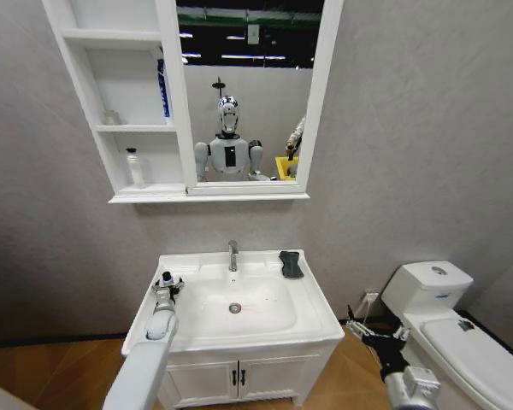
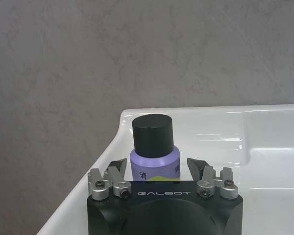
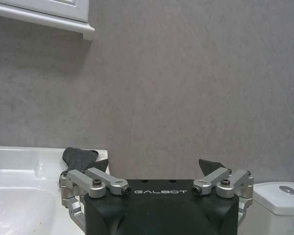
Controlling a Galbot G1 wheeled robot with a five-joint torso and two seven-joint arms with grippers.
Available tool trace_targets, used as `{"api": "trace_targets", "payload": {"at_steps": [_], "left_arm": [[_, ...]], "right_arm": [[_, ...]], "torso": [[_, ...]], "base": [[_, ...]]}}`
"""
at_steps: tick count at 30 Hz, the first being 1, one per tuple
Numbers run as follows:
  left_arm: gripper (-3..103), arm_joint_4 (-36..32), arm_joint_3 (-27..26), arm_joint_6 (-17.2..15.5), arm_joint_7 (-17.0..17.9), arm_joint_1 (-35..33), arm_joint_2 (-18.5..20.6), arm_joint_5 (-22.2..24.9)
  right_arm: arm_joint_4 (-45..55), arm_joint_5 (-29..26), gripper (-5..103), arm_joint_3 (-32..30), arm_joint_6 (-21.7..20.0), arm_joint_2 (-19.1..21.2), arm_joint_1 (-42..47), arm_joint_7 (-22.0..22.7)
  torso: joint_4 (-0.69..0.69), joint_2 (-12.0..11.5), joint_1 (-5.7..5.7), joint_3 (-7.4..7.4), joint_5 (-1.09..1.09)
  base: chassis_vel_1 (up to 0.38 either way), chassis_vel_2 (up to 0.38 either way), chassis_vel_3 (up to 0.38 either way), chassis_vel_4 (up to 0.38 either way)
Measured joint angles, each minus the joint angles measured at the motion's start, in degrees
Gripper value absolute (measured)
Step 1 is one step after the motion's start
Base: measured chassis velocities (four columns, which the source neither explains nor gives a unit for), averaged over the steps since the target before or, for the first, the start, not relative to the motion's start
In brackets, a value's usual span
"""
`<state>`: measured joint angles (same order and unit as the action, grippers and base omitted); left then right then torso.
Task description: Move facial cleanser and shampoo from washbasin to cabinet, then wipe washbasin with towel.
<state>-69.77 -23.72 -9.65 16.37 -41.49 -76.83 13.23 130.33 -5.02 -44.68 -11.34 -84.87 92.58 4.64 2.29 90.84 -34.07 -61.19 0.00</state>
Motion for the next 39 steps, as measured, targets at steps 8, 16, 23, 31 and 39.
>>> {"api": "trace_targets", "payload": {"at_steps": [8, 16, 23, 31, 39], "left_arm": [[46, -3.3, 0.1, -0.7, 0.7, -1.6, 1.0, 0.1], [43, -21.3, 2.1, -7.6, 6.7, -6.9, 7.5, 5.7], [43, -46.8, 4.9, -27.9, 22.9, 0.1, 22.2, 31.4], [43, -46.6, 12.9, -33.2, 28.8, 23.8, 32.8, 52.8], [43, -23.5, 25.1, -31.3, 20.2, 47.7, 25.8, 48.8]], "right_arm": [[-0.4, 0.1, 100, 0.1, 0.0, 0.0, -0.3, 0.1], [-0.4, 0.1, 100, 0.4, 0.1, -0.2, -0.3, 0.1], [-1.2, 0.5, 100, 1.5, 0.5, -0.5, -0.6, 0.0], [-1.6, 0.9, 100, 1.9, 1.0, -0.8, -0.5, -0.3], [-1.3, 0.7, 100, 0.7, 1.7, -0.8, 0.4, -0.3]], "torso": [[0.01, 0.0, 0.00, 0.00, 0.00], [-0.01, 0.0, 0.00, 0.00, -0.02], [0.00, 0.0, 0.02, 0.01, 0.01], [-0.01, 0.0, 0.02, 0.01, 0.00], [0.03, 0.0, -0.01, -0.01, 0.01]], "base": [[0.000, 0.000, 0.000, 0.000], [0.000, 0.000, 0.000, 0.000], [0.000, 0.000, 0.000, 0.000], [0.000, 0.000, 0.000, 0.000], [0.000, 0.000, 0.000, 0.000]]}}
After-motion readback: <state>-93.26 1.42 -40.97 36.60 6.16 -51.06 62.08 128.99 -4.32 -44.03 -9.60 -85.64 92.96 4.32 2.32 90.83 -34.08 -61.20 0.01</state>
